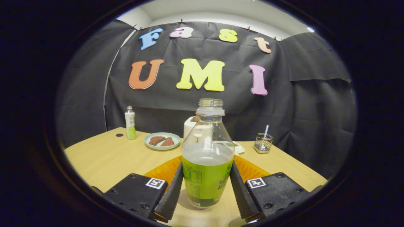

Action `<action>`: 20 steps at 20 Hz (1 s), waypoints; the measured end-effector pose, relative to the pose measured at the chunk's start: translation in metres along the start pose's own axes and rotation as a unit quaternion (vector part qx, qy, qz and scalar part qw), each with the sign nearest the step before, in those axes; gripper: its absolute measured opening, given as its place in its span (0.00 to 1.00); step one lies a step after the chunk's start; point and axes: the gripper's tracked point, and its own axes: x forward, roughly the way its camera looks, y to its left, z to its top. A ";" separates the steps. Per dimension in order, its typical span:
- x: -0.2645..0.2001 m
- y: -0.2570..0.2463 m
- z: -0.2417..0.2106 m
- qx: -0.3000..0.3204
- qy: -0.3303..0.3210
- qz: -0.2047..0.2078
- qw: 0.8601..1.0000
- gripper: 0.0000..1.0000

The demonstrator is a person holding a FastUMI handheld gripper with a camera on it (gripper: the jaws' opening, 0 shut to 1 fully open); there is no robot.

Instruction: Take the bottle from table, then pour the juice into the cup, finally place the bottle on the coaster

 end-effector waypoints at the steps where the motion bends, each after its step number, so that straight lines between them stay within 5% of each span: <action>1: 0.005 0.002 -0.004 -0.003 0.001 -0.003 1.000 0.80; 15: 0.022 0.005 -0.024 0.034 -0.014 0.001 0.999 0.84; 18: 0.018 0.000 -0.022 0.054 -0.021 0.000 0.998 0.99; 20: 0.017 -0.005 -0.023 0.056 -0.018 0.000 0.998 1.00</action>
